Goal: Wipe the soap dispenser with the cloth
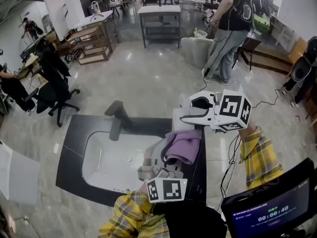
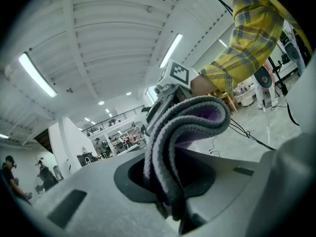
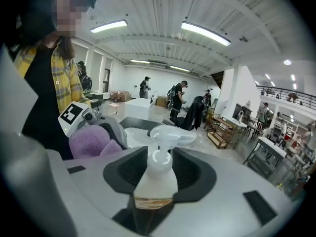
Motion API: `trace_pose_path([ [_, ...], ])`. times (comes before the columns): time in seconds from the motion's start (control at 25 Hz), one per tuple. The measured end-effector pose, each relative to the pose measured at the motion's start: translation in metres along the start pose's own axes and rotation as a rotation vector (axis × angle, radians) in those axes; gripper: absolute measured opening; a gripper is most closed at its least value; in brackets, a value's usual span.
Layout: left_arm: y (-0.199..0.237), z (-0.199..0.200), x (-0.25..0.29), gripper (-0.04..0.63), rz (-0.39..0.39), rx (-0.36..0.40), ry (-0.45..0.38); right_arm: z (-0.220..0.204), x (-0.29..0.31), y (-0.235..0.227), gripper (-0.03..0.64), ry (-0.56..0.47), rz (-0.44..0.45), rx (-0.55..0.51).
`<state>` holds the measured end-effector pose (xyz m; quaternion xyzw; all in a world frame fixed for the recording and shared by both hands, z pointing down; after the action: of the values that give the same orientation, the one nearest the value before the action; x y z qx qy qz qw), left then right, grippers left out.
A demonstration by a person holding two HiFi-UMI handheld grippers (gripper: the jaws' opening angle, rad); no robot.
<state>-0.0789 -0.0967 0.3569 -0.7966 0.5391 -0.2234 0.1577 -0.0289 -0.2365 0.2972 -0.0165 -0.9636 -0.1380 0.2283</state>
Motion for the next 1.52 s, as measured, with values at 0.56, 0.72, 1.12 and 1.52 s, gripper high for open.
trace_pose_path([
  [0.56, 0.003, -0.008, 0.005, 0.072, 0.021, -0.017, -0.002, -0.01, 0.001, 0.001, 0.143, -0.103, -0.156, 0.177],
  [0.72, 0.003, -0.005, 0.003, 0.072, 0.021, -0.019, -0.001, -0.008, 0.0, 0.003, 0.143, -0.084, -0.23, 0.221],
  [1.12, 0.005, -0.005, -0.004, 0.072, 0.031, -0.026, -0.022, -0.007, 0.002, 0.009, 0.143, -0.043, -0.393, 0.392],
  [1.52, 0.009, -0.015, -0.012, 0.072, 0.034, -0.037, -0.015, -0.006, 0.008, 0.016, 0.143, 0.004, -0.604, 0.498],
])
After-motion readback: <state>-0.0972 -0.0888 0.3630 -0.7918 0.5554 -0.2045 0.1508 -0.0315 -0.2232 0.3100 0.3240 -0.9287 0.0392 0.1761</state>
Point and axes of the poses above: the fingertips, and each gripper's own axes: x forward along the fingers, y to its left, z out of its top, the point moved 7 cm from there along -x, backward along the fingers, and after that the axes turned 9 degrees about -z, right-handed, at the moved point
